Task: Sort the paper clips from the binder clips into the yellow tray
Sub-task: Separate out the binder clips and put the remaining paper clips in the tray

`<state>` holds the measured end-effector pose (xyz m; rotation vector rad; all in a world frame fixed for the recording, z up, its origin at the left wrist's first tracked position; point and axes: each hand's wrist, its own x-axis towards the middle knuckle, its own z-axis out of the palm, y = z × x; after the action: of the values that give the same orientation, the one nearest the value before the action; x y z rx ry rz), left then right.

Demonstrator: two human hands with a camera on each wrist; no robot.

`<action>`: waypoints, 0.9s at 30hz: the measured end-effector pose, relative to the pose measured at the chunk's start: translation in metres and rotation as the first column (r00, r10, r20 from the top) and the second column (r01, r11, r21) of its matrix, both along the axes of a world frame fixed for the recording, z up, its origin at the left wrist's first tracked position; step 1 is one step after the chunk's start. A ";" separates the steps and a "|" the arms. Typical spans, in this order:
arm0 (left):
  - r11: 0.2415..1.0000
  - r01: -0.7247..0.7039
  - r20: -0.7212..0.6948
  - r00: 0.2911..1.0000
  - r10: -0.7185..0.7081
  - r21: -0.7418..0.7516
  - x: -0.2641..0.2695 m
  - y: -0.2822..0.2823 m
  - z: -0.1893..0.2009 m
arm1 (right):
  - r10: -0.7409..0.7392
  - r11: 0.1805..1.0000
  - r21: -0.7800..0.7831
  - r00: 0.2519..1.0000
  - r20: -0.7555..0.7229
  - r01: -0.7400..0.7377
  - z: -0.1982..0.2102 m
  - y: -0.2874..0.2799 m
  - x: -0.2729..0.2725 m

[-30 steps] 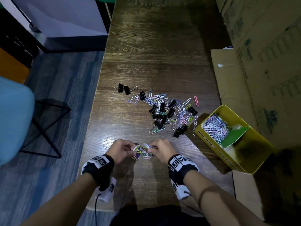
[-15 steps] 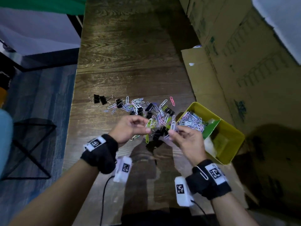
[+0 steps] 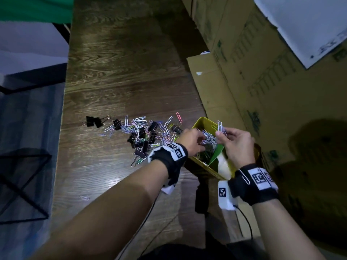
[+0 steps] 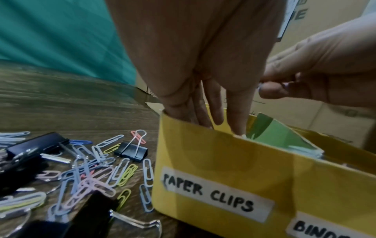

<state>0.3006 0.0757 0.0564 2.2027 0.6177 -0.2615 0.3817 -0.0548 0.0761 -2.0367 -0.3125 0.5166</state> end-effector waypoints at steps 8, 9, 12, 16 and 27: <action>0.830 -0.322 0.130 0.898 0.420 -0.456 -0.064 0.041 0.000 | 0.456 0.756 -0.541 0.889 0.030 -0.369 -0.015 0.031 0.012; 0.796 -0.365 0.124 0.871 0.475 -0.482 -0.079 0.051 -0.001 | 0.489 0.715 -0.574 0.872 0.003 -0.399 -0.015 0.034 0.011; 0.754 -0.494 0.063 0.818 0.572 -0.434 -0.133 0.080 -0.005 | 0.560 0.619 -0.641 0.827 -0.044 -0.453 -0.012 0.042 0.005; 0.732 -0.635 -0.039 0.761 0.647 -0.246 -0.223 0.114 -0.017 | 0.590 0.702 -0.585 0.791 0.159 -0.406 -0.005 0.051 -0.012; 0.727 -0.572 -0.200 0.717 0.668 0.379 -0.353 0.079 -0.058 | 0.946 0.303 -0.438 0.324 0.027 -0.846 -0.037 0.091 -0.157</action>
<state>-0.0527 0.1547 -0.0013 2.0778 1.6478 -0.1750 0.2249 0.0364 0.0392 -2.0914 -1.7883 1.0258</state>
